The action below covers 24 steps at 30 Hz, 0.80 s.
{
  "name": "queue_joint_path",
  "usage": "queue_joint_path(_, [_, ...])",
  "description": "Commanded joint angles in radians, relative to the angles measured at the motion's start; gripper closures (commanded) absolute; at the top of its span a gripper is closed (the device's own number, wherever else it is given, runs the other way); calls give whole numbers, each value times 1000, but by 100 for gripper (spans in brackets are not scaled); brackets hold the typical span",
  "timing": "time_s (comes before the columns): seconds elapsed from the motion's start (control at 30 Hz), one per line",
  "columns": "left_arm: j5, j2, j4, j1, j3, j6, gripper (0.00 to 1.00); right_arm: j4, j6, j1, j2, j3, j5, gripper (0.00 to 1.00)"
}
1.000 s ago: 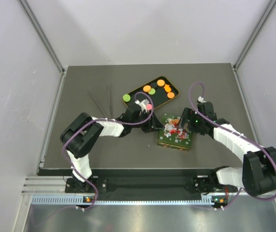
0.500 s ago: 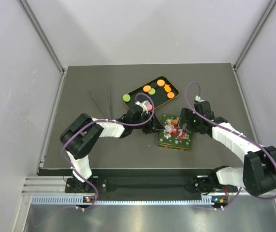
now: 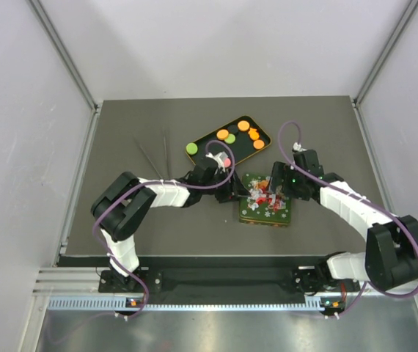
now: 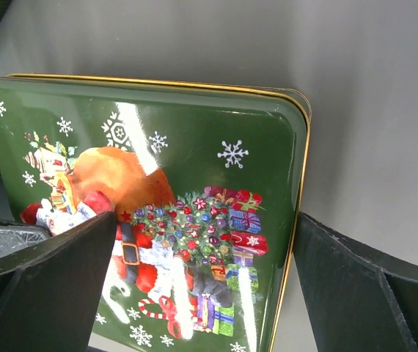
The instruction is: Pack the cookies
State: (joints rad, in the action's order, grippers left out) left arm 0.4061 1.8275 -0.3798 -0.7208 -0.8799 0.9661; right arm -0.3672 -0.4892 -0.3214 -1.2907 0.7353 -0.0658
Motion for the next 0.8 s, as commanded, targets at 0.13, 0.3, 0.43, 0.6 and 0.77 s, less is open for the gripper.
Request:
queue_joint_path(0.13, [-4,-25,119,-8,-94,-73,29,28,50,42,4,50,-114,0])
queue_joint_path(0.3, [-7,-19,170,1,-148,-115,24,25,72,58,-27,72,-126,0])
queue_joint_path(0.43, [-9,-10,199,21,-172,-129,24,25,81,65,-51,84,-117,0])
queue_joint_path(0.6, [-12,15,225,49,-192,-148,24,34,86,77,-68,82,-111,0])
queue_joint_path(0.77, [-27,68,223,70,-212,-148,25,56,83,81,-93,76,-106,0])
